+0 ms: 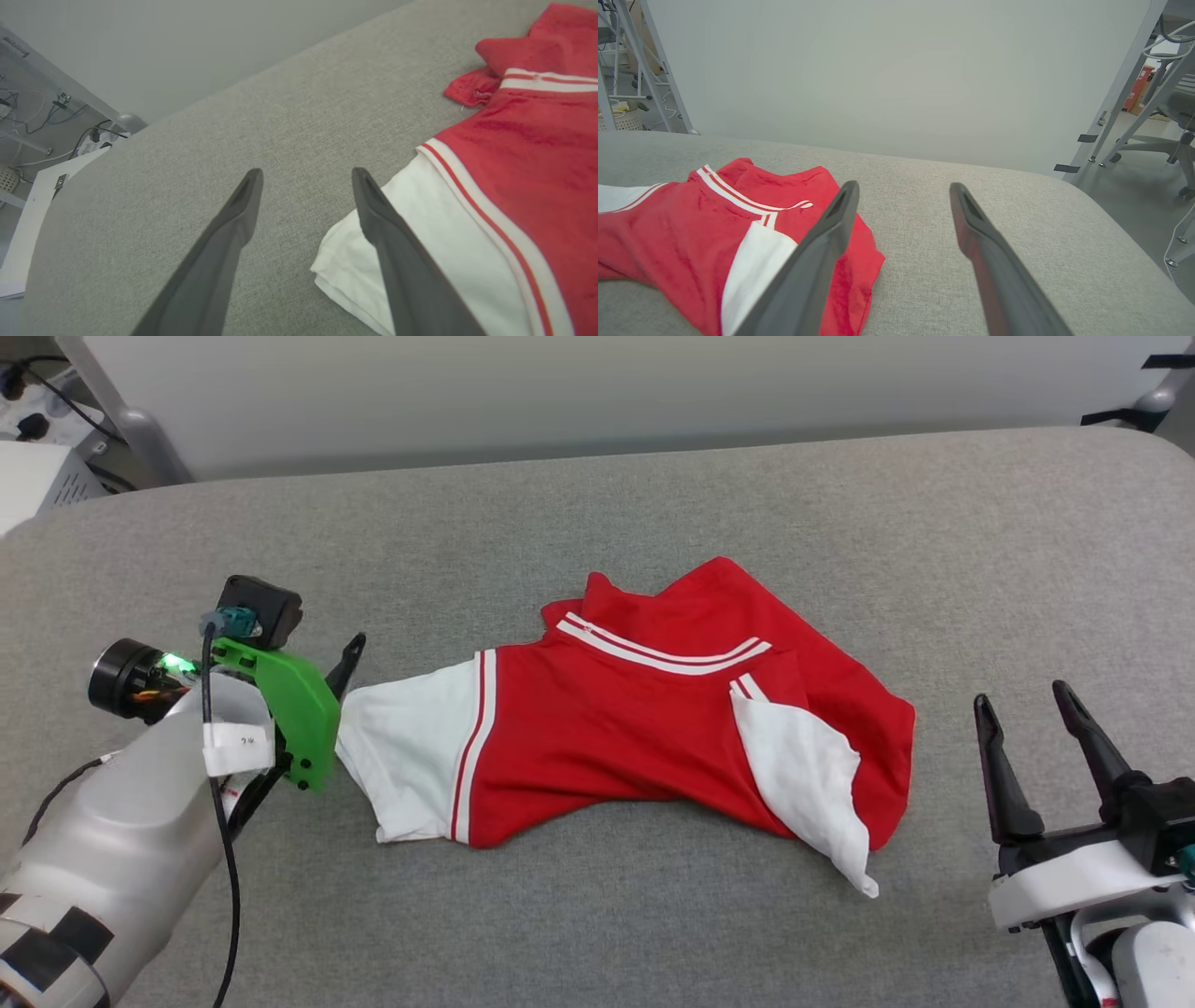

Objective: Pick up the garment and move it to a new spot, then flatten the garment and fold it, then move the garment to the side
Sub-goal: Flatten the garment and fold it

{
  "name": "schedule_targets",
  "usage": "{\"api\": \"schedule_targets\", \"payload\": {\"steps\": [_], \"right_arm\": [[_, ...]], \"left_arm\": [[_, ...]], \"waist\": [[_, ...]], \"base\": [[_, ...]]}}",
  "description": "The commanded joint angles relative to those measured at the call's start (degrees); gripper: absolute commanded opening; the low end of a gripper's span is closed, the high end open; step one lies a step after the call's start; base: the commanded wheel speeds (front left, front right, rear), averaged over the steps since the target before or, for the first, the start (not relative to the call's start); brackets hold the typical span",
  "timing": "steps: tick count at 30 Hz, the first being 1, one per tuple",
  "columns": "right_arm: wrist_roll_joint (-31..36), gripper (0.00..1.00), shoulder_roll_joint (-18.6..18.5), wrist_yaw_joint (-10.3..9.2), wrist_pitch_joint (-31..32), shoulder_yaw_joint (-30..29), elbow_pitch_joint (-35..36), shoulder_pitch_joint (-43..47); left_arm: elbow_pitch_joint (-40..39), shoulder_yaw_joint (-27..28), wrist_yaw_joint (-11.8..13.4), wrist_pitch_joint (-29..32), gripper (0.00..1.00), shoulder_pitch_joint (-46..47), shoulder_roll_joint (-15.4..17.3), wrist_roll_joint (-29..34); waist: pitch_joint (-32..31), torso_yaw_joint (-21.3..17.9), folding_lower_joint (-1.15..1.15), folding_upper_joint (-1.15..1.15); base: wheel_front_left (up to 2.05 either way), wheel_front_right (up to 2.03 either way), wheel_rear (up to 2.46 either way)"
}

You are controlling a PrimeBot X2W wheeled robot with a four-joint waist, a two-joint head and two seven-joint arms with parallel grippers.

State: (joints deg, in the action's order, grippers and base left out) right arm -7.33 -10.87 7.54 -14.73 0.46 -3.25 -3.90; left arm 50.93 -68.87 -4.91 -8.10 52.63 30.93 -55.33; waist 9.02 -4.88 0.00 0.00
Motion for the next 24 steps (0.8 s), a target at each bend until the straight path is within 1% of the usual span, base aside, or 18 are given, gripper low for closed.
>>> {"api": "schedule_targets", "payload": {"steps": [1,3,6,7,9,10,11,14,18,20,22,24], "right_arm": [[-1.0,1.0,-1.1,-0.05,-0.3,0.0,0.4,-1.2],[-2.4,1.0,-2.5,-0.05,-0.3,0.4,0.7,-2.2],[-4.6,1.0,-5.8,-0.05,0.2,2.0,0.6,-4.3],[-5.5,1.0,-7.1,-0.05,0.8,2.8,0.5,-5.0],[-8.3,1.0,-9.8,-0.05,2.9,4.7,0.5,-6.8],[-9.6,1.0,-11.2,-0.05,4.5,5.9,0.9,-7.6],[-10.7,1.0,-12.5,-0.05,5.9,7.0,1.3,-8.2],[-15.1,1.0,-16.5,-0.05,11.8,10.8,3.0,-10.3],[-21.5,1.0,-21.7,-0.05,20.8,16.4,5.0,-12.7],[-24.8,1.0,-24.3,-0.05,25.7,19.7,5.7,-13.9],[-28.2,1.0,-26.9,-0.05,31.2,23.0,6.2,-15.2],[-31.2,1.0,-29.2,-0.05,36.3,25.9,6.6,-16.4]], "left_arm": [[-0.6,0.6,1.5,-2.8,1.0,-1.7,0.0,0.7],[-2.2,1.6,3.5,-5.2,1.0,-2.8,0.2,1.1],[-6.2,3.6,7.7,-6.7,1.0,-5.0,0.8,2.9],[-8.0,4.8,9.0,-6.8,1.0,-5.7,0.9,3.3],[-13.7,9.1,12.2,-6.8,1.0,-7.8,1.5,5.5],[-17.0,11.5,14.0,-6.9,1.0,-9.5,1.9,7.3],[-19.4,13.1,15.2,-6.9,1.0,-11.1,2.2,8.9],[-27.2,19.6,19.4,-6.9,1.0,-16.4,2.5,13.8],[-35.5,27.7,23.7,-6.9,1.0,-23.6,2.0,20.0],[-38.8,31.5,25.5,-6.9,1.0,-27.3,1.4,22.8],[-41.5,34.8,26.5,-6.9,1.0,-31.0,0.5,25.2],[-43.4,37.3,26.9,-6.9,1.0,-34.5,-0.5,27.3]], "waist": [[-1.2,0.8,0.0,0.0],[-1.9,1.3,0.0,0.0],[-2.7,2.1,0.0,0.0],[-2.8,2.3,0.0,0.0],[-3.1,3.0,0.0,0.0],[-3.3,3.4,0.0,0.0],[-3.3,3.7,0.0,0.0],[-3.4,4.7,0.0,0.0],[-3.5,5.5,0.0,0.0],[-3.4,5.8,0.0,0.0],[-3.4,6.0,0.0,0.0],[-3.4,6.3,0.0,0.0]], "base": [[0.0,0.0,0.0],[0.0,0.0,0.0],[0.0,0.0,0.0],[0.0,0.0,0.0],[0.0,0.0,0.0],[0.0,0.0,0.0],[0.0,0.0,0.0],[0.0,0.0,0.0],[0.0,0.0,0.0],[0.0,0.0,0.0],[0.0,0.0,0.0],[0.0,0.0,0.0]]}}
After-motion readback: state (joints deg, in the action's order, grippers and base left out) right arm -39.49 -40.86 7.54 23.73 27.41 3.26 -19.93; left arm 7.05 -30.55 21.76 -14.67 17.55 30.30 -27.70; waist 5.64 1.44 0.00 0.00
